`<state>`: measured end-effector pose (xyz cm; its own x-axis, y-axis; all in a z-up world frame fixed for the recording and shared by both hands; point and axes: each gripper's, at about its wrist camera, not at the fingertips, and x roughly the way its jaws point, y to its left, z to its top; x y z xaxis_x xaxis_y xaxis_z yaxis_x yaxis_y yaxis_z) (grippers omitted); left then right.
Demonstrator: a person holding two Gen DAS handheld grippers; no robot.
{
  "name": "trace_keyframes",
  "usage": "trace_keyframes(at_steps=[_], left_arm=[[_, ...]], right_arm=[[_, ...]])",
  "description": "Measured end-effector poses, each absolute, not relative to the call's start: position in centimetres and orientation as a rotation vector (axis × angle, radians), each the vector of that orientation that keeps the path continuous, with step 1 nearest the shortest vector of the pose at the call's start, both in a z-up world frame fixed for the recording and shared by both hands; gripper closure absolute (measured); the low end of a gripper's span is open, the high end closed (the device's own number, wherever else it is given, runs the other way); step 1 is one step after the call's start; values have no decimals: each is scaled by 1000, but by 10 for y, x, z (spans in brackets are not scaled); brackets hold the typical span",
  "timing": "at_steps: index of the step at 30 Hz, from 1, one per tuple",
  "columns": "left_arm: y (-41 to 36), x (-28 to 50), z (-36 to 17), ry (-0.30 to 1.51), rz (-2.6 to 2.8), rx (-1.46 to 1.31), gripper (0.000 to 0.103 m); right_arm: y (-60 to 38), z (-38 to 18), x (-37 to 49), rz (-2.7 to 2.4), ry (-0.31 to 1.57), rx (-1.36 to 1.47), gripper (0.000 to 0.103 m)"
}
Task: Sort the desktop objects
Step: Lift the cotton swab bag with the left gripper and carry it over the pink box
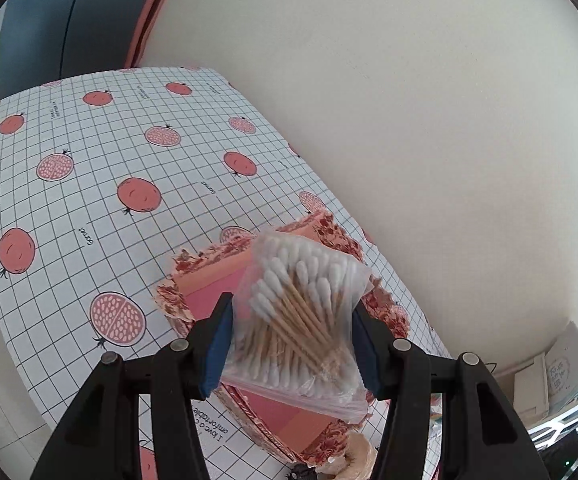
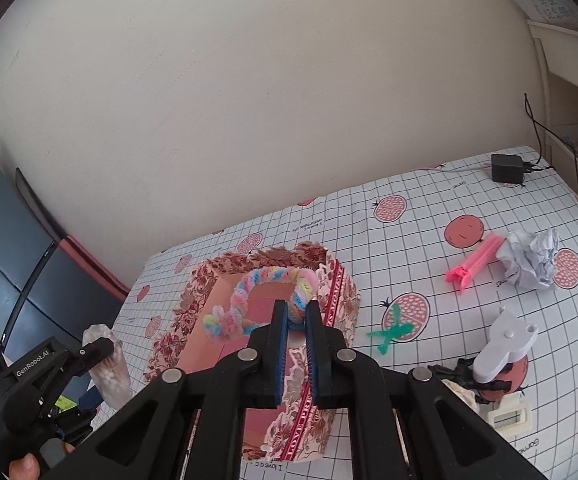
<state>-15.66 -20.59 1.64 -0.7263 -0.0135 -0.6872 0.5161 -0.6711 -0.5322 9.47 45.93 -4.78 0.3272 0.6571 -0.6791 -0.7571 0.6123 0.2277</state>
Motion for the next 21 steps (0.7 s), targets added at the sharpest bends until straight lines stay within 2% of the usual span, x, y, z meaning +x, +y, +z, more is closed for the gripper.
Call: trace_keyframes(at_steps=[12, 21], left_arm=[[-245, -136, 18, 1154, -2382, 874, 47], [-230, -160, -4, 1119, -2376, 1010, 47]], right_arm=[[489, -60, 54, 1009, 813, -205, 93], [494, -79, 58, 979, 844, -242, 93]])
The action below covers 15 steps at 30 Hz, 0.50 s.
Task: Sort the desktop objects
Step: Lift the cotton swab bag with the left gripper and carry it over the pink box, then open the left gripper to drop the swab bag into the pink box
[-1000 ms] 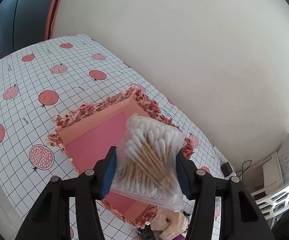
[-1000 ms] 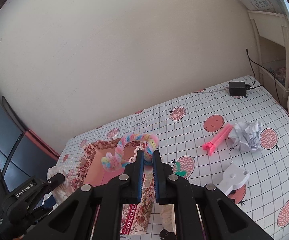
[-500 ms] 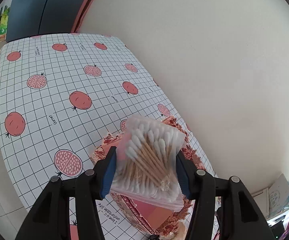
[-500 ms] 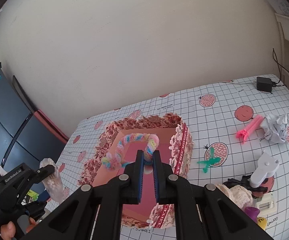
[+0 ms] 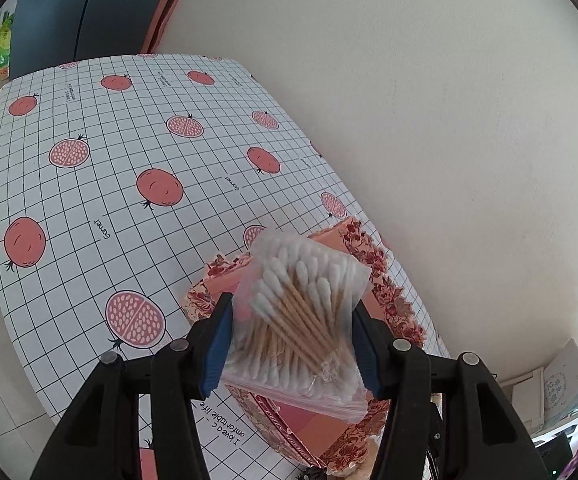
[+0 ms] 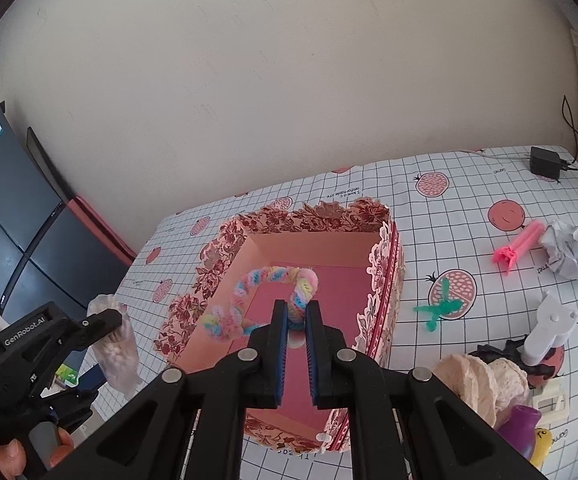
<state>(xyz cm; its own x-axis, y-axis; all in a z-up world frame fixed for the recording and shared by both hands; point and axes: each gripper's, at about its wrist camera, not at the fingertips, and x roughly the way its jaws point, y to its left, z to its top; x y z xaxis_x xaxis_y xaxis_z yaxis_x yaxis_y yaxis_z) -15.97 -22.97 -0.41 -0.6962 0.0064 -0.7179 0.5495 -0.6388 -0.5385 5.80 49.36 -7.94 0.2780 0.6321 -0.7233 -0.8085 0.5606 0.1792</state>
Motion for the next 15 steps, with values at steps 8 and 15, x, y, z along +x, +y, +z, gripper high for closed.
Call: trace_keyframes(at_steps=[8, 15], left_arm=[[-209, -181, -28, 1091, -2359, 1157, 47], [-201, -187, -35, 1033, -2343, 1202, 47]], right_arm=[[497, -94, 62, 963, 876, -271, 93], [500, -101, 63, 957, 890, -292, 90]])
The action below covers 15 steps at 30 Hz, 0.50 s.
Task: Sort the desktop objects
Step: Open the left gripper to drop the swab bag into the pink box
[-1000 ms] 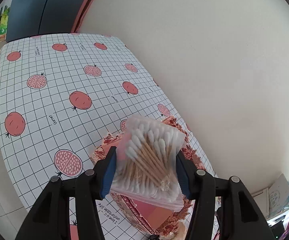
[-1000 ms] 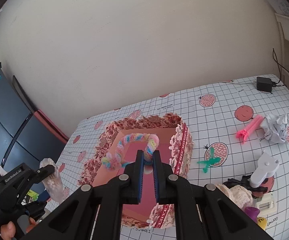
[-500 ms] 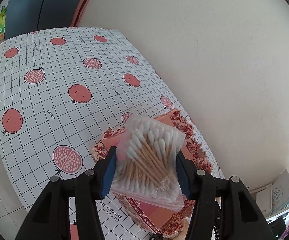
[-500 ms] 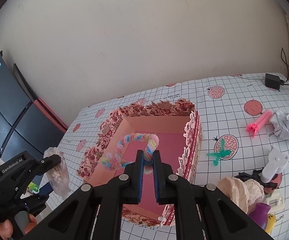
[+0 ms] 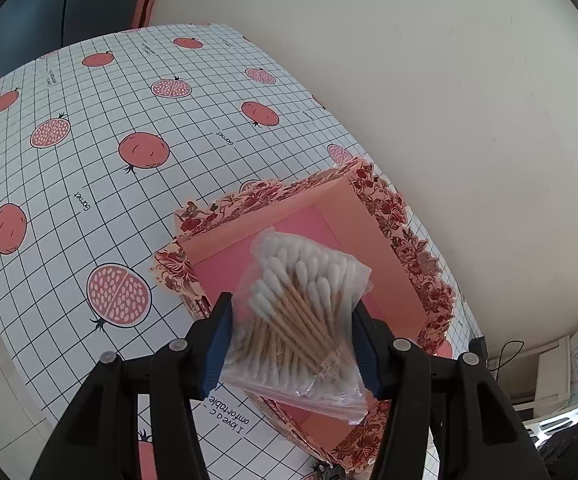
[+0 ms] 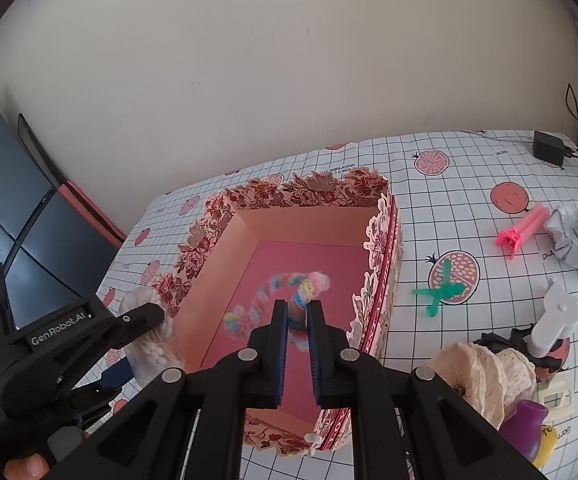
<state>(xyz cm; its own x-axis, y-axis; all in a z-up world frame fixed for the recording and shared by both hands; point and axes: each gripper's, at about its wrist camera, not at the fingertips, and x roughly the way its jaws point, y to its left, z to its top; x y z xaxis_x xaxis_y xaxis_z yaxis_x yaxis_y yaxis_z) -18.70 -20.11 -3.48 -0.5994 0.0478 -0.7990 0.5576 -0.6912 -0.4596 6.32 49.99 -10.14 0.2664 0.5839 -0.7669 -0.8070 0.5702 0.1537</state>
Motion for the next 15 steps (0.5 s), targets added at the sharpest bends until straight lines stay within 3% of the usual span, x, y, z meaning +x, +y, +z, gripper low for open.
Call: trace_keyframes(at_steps=[4, 11, 15], left_arm=[[-200, -187, -35, 1024, -2338, 1211, 45], [-199, -186, -32, 1047, -2351, 1196, 32], [-199, -185, -30, 1050, -2364, 1190, 30]], right_arm=[[500, -102, 64, 953, 895, -293, 90], [501, -100, 64, 955, 893, -302, 88], [500, -99, 63, 955, 888, -299, 65]])
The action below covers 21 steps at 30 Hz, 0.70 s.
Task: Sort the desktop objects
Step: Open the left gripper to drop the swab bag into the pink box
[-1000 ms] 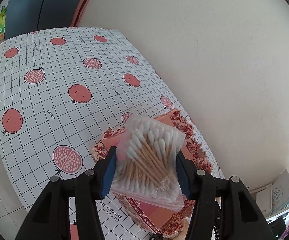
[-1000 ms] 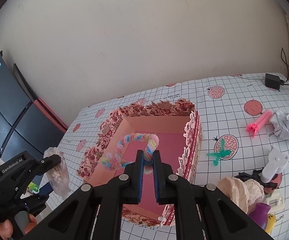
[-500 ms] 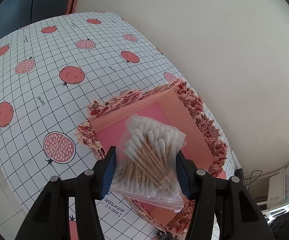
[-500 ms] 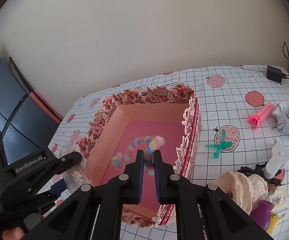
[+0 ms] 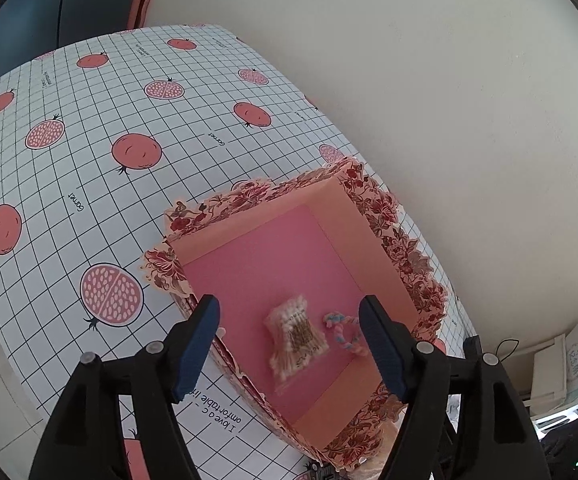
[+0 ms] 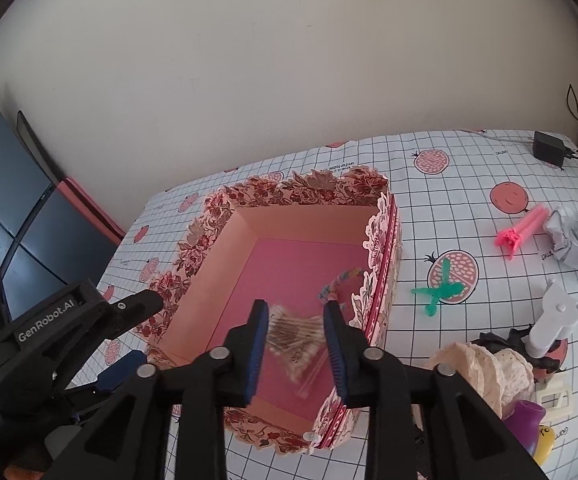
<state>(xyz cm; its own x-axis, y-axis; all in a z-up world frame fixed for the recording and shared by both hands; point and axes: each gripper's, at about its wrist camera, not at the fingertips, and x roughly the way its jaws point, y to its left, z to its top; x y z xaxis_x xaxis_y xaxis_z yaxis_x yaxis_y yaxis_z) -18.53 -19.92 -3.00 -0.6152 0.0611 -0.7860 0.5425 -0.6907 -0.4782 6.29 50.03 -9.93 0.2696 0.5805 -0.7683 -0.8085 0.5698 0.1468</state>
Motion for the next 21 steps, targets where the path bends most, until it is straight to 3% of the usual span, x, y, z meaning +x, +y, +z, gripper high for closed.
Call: trace_keyframes(at_steps=[5, 10, 11, 19, 21], left_arm=[[-197, -186, -27, 1039, -2385, 1187, 29], [-194, -186, -24, 1030, -2403, 1174, 26], [-194, -186, -23, 1030, -2405, 1167, 22], [-196, -184, -18, 1039, -2428, 1136, 19], [-196, -185, -18, 1031, -2432, 1135, 15]], right_arm=[[500, -96, 63, 952, 881, -295, 63], [498, -92, 63, 942, 873, -295, 42], [497, -91, 63, 940, 869, -291, 40], [493, -84, 69, 911, 859, -272, 22], [492, -84, 71, 909, 861, -266, 17]])
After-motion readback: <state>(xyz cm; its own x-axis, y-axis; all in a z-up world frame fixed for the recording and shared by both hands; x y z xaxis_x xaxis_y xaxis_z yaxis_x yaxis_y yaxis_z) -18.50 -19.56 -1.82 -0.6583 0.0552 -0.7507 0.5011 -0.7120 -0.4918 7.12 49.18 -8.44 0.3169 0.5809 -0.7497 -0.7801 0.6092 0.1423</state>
